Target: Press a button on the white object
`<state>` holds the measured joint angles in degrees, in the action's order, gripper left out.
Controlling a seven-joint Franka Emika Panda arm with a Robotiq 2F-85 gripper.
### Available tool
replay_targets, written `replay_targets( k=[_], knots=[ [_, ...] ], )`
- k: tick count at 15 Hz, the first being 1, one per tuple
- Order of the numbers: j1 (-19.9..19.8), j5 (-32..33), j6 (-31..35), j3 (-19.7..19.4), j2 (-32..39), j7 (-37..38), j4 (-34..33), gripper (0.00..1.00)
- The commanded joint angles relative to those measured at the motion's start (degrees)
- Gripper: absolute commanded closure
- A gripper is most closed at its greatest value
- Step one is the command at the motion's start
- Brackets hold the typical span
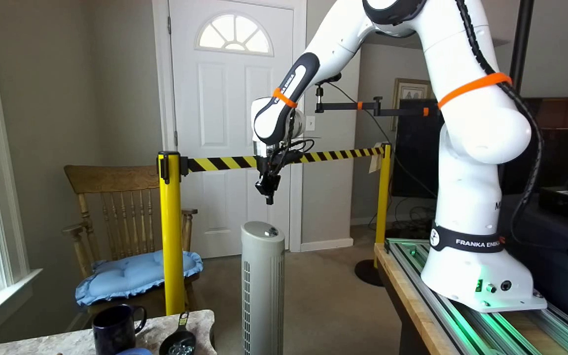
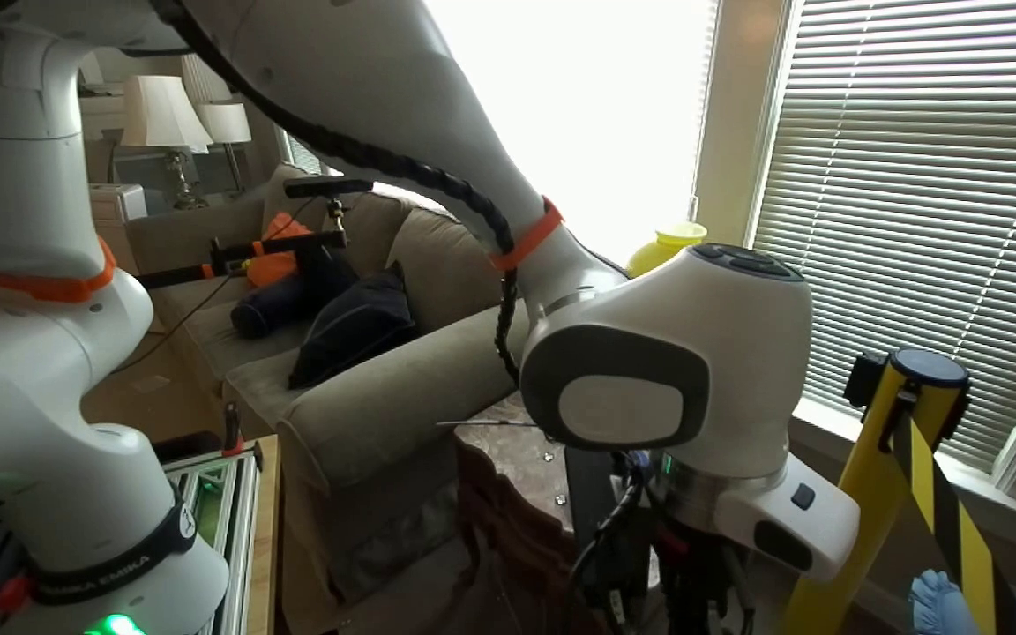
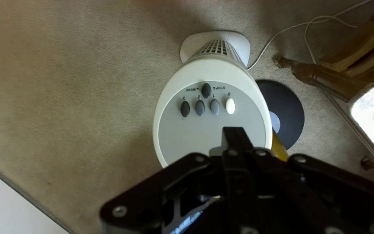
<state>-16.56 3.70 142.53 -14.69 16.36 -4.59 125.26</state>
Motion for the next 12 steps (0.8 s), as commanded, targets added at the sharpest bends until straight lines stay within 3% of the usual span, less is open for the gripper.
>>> replay_targets(
  k=[1, 7, 12],
  knots=[
    [-0.40, -1.10, -0.42, -0.02, -0.30, -0.61, -0.07, 0.99],
    [-0.72, -2.18, -0.91, 0.25, -1.01, -1.08, -0.07, 1.00],
    [-0.36, -1.52, 3.55, 0.19, 1.94, -0.02, -0.32, 1.00]
  ],
)
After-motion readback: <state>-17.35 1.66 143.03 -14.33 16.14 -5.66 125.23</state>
